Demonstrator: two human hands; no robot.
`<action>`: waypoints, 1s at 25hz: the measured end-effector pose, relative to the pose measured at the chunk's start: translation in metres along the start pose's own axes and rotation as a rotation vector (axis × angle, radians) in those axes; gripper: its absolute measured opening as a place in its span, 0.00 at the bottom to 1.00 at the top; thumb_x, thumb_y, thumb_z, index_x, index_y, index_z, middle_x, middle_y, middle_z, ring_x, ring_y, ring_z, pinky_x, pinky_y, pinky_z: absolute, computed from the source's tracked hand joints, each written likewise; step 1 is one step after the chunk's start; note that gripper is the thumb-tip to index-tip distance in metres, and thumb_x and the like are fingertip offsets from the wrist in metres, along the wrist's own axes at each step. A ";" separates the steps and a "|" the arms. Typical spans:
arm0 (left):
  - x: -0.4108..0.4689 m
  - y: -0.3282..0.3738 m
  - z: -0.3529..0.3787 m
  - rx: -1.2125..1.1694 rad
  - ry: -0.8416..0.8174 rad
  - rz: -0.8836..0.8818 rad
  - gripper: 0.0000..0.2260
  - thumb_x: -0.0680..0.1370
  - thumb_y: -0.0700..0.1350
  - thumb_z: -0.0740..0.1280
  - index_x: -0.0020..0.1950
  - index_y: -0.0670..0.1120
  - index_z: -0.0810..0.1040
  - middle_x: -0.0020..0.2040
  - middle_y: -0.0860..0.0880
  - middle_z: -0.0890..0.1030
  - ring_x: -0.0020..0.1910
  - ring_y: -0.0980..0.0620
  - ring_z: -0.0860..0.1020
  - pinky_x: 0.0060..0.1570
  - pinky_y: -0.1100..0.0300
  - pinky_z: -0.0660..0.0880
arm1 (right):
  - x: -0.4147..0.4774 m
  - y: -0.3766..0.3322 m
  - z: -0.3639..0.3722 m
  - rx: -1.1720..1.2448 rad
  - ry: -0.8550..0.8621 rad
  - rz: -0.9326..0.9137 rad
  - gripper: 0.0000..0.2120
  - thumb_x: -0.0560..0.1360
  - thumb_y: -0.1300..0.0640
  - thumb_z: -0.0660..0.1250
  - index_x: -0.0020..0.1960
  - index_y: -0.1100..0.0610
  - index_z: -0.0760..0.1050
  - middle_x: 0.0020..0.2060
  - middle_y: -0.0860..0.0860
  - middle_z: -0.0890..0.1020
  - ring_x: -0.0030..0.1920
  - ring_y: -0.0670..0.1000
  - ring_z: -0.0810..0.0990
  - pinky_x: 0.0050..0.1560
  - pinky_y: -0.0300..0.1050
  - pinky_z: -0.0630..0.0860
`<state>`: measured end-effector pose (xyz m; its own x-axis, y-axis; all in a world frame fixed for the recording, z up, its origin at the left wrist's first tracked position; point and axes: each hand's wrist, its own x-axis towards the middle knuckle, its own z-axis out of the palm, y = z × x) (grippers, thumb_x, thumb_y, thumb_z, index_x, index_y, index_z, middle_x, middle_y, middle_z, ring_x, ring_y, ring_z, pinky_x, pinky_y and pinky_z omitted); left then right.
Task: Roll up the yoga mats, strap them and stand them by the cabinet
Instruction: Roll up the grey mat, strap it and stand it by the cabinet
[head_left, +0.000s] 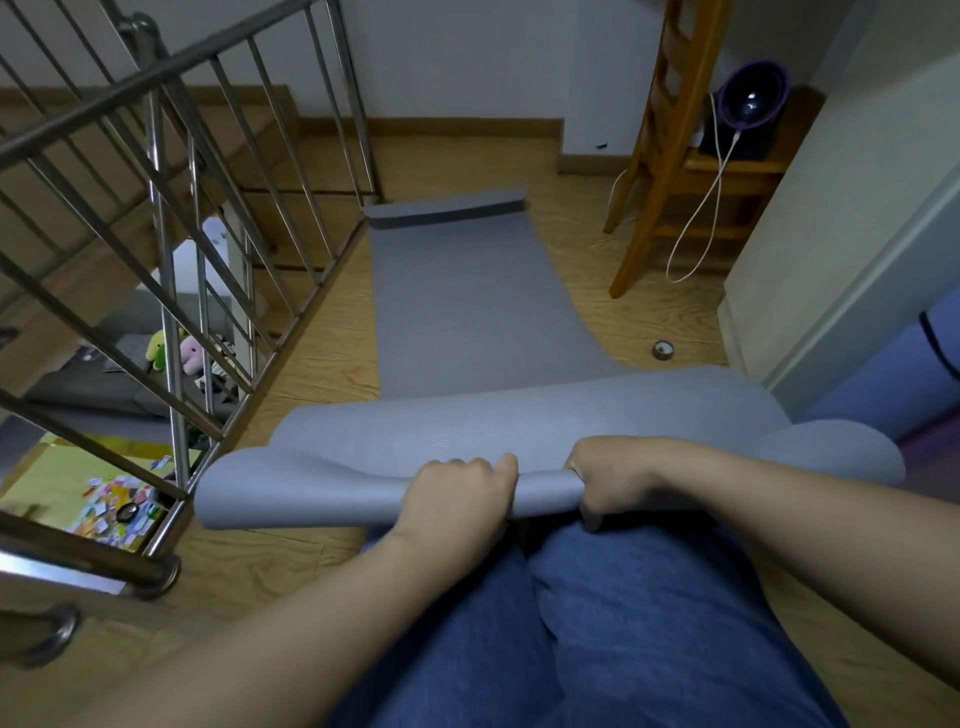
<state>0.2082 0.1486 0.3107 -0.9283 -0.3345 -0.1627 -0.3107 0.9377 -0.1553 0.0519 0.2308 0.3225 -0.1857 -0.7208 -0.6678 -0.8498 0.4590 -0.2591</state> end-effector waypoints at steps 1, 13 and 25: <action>0.006 -0.002 0.001 -0.009 -0.048 -0.026 0.10 0.75 0.47 0.65 0.54 0.47 0.71 0.48 0.46 0.80 0.45 0.42 0.80 0.36 0.55 0.66 | -0.002 0.001 0.002 -0.013 0.035 0.007 0.09 0.68 0.57 0.72 0.43 0.53 0.73 0.40 0.51 0.76 0.40 0.51 0.75 0.31 0.39 0.67; 0.028 -0.021 0.004 -0.334 -0.270 -0.016 0.12 0.72 0.48 0.66 0.54 0.49 0.73 0.51 0.48 0.79 0.50 0.45 0.77 0.44 0.55 0.74 | -0.009 0.021 0.027 -0.212 0.489 0.027 0.12 0.70 0.44 0.65 0.47 0.50 0.75 0.47 0.50 0.81 0.47 0.55 0.79 0.39 0.42 0.66; 0.003 -0.027 0.039 -0.138 0.329 0.185 0.17 0.74 0.60 0.55 0.50 0.48 0.70 0.45 0.48 0.74 0.40 0.47 0.74 0.35 0.54 0.75 | -0.006 0.027 0.030 -0.144 0.512 -0.071 0.15 0.70 0.45 0.66 0.49 0.49 0.65 0.45 0.47 0.76 0.47 0.54 0.78 0.38 0.45 0.65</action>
<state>0.2220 0.1184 0.2770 -0.9801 -0.1317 0.1484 -0.1356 0.9906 -0.0170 0.0449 0.2630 0.2985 -0.3112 -0.9252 -0.2173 -0.9214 0.3497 -0.1694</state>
